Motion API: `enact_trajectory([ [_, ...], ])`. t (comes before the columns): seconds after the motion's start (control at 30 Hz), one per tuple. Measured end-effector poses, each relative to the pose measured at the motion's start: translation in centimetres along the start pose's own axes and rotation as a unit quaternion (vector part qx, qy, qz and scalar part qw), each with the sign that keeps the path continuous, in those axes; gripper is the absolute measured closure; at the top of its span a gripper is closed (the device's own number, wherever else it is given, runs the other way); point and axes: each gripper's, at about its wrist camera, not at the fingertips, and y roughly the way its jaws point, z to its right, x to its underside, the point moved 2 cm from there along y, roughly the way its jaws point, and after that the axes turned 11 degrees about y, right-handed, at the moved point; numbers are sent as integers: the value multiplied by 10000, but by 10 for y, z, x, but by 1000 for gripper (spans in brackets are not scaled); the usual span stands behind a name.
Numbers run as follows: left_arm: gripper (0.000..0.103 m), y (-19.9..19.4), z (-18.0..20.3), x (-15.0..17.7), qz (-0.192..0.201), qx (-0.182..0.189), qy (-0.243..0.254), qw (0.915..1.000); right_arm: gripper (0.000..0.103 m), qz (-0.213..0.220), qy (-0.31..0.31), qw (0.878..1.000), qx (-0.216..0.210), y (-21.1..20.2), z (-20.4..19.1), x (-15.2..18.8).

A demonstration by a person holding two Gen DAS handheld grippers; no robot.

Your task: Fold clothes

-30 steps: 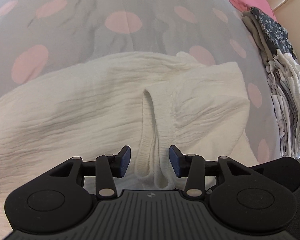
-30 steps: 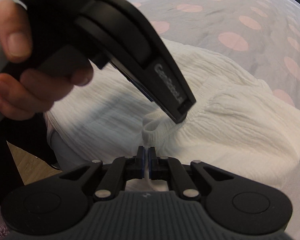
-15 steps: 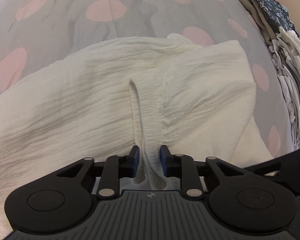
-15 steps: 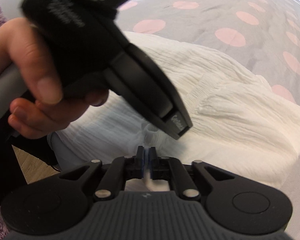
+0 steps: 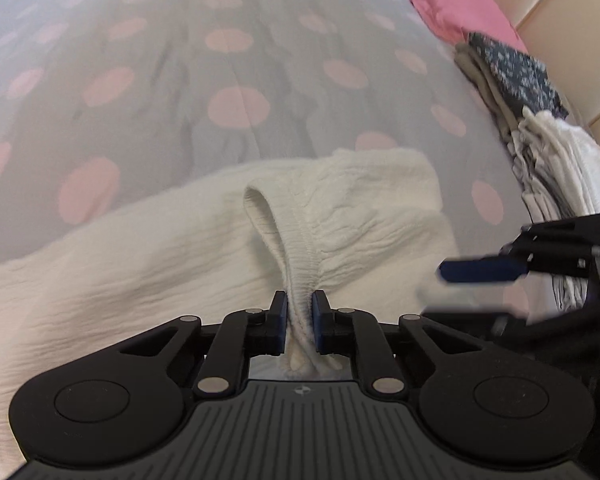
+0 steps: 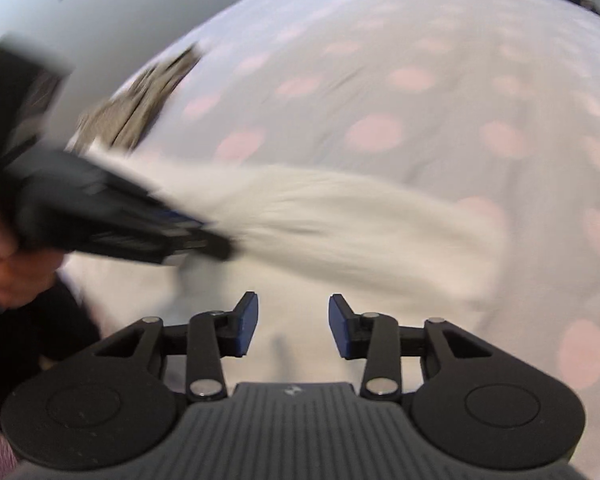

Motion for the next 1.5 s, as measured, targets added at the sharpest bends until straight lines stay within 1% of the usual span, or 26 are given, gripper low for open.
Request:
enact_trajectory([
  [0.1,93,-30,-16,4,50,-243,-131,9996,61,179,415,9988,167,-9,15,-5],
  [0.2,93,-60,-33,9,100,-485,-262,9984,61,145,591,9974,391,-7,13,-5],
  [0.3,93,-90,-49,14,150,-727,-392,9965,61,36,488,9968,629,-5,8,8],
  [0.37,93,-110,-60,17,183,-888,-479,9947,61,-16,403,9964,751,0,6,1],
  [0.47,93,-139,-78,22,205,-1136,-607,9915,61,-83,345,9954,890,8,3,1],
  [0.53,93,-155,-91,30,136,-1333,-677,9887,61,-131,348,9949,937,18,-1,-1],
  [0.7,93,-182,-135,52,-77,-1860,-877,9786,61,-240,258,9943,1011,20,-4,-1],
  [0.8,93,-187,-167,70,-281,-2078,-1112,9714,61,-295,216,9938,1053,24,-6,-1],
  [0.9,93,-186,-199,91,-504,-2285,-1399,9621,61,-333,207,9931,1105,28,-5,-2],
  [1.0,93,-183,-227,112,-676,-2553,-1565,9517,61,-332,252,9934,1071,31,-4,-3],
  [1.1,93,-172,-253,130,-814,-2722,-1747,9427,61,-330,238,9939,1026,34,-5,-3],
  [1.17,94,-162,-267,141,-920,-2910,-1803,9351,61,-339,206,9939,1034,35,-5,-2],
  [1.27,95,-146,-286,153,-956,-3146,-1920,9247,61,-356,161,9938,1042,38,-6,0],
  [1.33,95,-135,-296,160,-936,-3151,-2096,9209,61,-363,152,9935,1065,39,-6,1],
  [1.4,92,-126,-302,165,-854,-3130,-2243,9189,61,-367,163,9933,1080,40,-6,2],
  [1.5,88,-115,-305,170,-894,-3126,-2348,9161,61,-394,152,9930,1106,42,-7,2],
])
